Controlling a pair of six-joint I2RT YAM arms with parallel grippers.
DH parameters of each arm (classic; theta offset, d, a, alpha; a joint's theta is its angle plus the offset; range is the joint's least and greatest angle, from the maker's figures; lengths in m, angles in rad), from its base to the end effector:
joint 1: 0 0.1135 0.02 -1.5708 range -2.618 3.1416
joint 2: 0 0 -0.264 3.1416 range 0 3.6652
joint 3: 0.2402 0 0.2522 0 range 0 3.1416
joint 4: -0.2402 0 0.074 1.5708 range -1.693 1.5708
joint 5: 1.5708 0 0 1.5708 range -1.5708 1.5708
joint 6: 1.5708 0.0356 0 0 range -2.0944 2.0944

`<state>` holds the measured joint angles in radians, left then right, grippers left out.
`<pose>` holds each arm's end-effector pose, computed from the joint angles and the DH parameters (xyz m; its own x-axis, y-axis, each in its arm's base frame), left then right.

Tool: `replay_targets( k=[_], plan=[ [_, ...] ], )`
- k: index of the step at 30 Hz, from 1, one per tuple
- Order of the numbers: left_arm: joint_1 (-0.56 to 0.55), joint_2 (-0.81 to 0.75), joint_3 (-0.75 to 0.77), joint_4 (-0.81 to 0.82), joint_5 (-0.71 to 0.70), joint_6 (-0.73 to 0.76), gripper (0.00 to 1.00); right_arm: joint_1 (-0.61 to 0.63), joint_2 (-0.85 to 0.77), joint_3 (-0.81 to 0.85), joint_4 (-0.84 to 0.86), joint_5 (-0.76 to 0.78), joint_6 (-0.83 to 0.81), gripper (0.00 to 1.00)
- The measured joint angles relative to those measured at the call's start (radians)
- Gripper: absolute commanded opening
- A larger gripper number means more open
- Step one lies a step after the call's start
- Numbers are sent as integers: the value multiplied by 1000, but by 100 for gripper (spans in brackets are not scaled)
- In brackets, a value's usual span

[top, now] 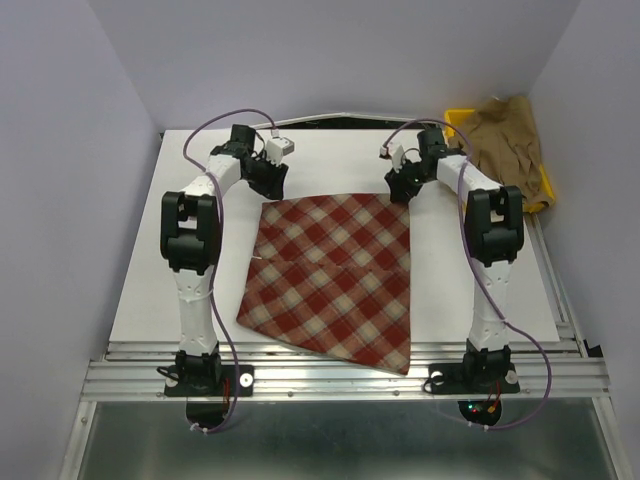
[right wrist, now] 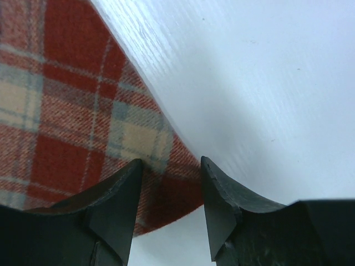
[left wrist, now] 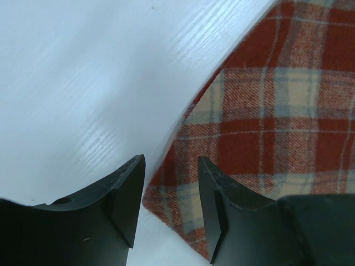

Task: Fold and stack the skirts
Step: Fold the skirt

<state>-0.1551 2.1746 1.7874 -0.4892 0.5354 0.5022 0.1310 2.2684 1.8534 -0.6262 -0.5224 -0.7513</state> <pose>0.4777 -0.0931 0.2135 -0.4462 0.4888 -0.7496 0.7646 0.6435 -0.0356 0.4844 0.0817 0.1815 -0.3774 -0.6464 -0.6631 -0.8494 0.5269 -0.0301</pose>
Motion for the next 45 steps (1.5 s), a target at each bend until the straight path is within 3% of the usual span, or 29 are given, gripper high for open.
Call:
replay_targets(
  k=[7, 14, 16, 17, 21, 32, 33, 36, 45],
  plan=[
    [0, 33, 0, 8, -34, 0, 56, -3, 5, -70, 53, -8, -82, 48],
    [0, 89, 41, 4, -56, 14, 51, -12, -12, -115, 85, -35, -126, 35],
    [0, 108, 54, -10, -55, 20, 49, -12, -13, -116, 84, -39, -132, 29],
    [0, 116, 60, -17, -49, 25, 48, -12, -13, -116, 82, -40, -136, 18],
    [0, 119, 65, -34, -40, 46, 45, -11, -13, -115, 76, -39, -144, 1],
    [4, 119, 65, -87, 10, 122, 25, -3, -11, -96, 65, 1, -129, 1],
    [5, 119, 65, -92, 15, 129, 22, -3, -11, -96, 71, 8, -122, 1],
    [11, 119, 67, -111, 37, 150, 0, -1, -11, -95, 93, 31, -106, 1],
    [19, 120, 137, -143, 31, 144, 0, 2, 4, -50, 157, 100, -31, 1]
  ],
)
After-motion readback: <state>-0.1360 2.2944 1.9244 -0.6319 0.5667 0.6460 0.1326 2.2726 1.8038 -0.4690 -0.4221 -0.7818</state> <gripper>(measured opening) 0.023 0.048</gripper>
